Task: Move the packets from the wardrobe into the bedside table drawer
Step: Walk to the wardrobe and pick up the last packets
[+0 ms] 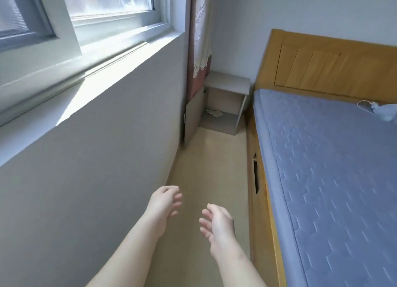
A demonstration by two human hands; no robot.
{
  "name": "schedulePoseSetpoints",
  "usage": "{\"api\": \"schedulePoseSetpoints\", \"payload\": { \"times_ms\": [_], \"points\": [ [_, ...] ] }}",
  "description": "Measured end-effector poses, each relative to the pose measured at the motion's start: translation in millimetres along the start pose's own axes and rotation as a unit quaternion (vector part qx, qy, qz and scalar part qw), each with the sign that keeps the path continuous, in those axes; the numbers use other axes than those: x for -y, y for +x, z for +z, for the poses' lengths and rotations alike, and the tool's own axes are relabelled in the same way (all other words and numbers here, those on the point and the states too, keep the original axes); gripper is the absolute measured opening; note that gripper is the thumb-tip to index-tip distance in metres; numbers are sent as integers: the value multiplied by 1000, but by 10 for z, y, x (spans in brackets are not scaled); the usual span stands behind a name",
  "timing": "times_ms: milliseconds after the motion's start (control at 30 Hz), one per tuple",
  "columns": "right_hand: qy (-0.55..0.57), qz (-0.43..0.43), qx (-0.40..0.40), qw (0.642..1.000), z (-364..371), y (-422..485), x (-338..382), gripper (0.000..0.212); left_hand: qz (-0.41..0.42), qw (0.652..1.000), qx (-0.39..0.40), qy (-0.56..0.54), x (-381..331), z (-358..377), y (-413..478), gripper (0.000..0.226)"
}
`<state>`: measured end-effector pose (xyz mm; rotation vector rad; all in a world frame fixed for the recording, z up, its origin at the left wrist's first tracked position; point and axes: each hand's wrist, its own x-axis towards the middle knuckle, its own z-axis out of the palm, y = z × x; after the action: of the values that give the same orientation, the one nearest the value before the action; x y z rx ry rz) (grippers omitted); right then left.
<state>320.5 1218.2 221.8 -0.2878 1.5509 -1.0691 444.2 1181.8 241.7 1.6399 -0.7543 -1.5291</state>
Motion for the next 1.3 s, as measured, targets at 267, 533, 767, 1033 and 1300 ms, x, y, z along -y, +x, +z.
{"api": "schedulePoseSetpoints", "payload": {
  "times_ms": [267, 533, 767, 1033, 1300],
  "points": [
    [9, 27, -19, 999, 440, 1293, 840, 8, -31, 999, 6, 7, -710, 563, 1427, 12],
    [0, 13, -35, 999, 1139, 2660, 2047, 8, -8, 997, 42, 62, -1820, 1181, 3067, 14],
    [71, 34, -65, 995, 1150, 3767, 2897, 9, -17, 990, 71, 124, -2479, 2002, 4182, 13],
    [47, 31, -36, 998, 1037, 5345, 4281, 9, -30, 995, 26, 86, -3179, 3108, 5503, 11],
    [-13, 66, -5, 998, 1282, 6470, 5088, 10, -54, 998, -13, 43, -3698, 3640, 6539, 11]
  ]
}}
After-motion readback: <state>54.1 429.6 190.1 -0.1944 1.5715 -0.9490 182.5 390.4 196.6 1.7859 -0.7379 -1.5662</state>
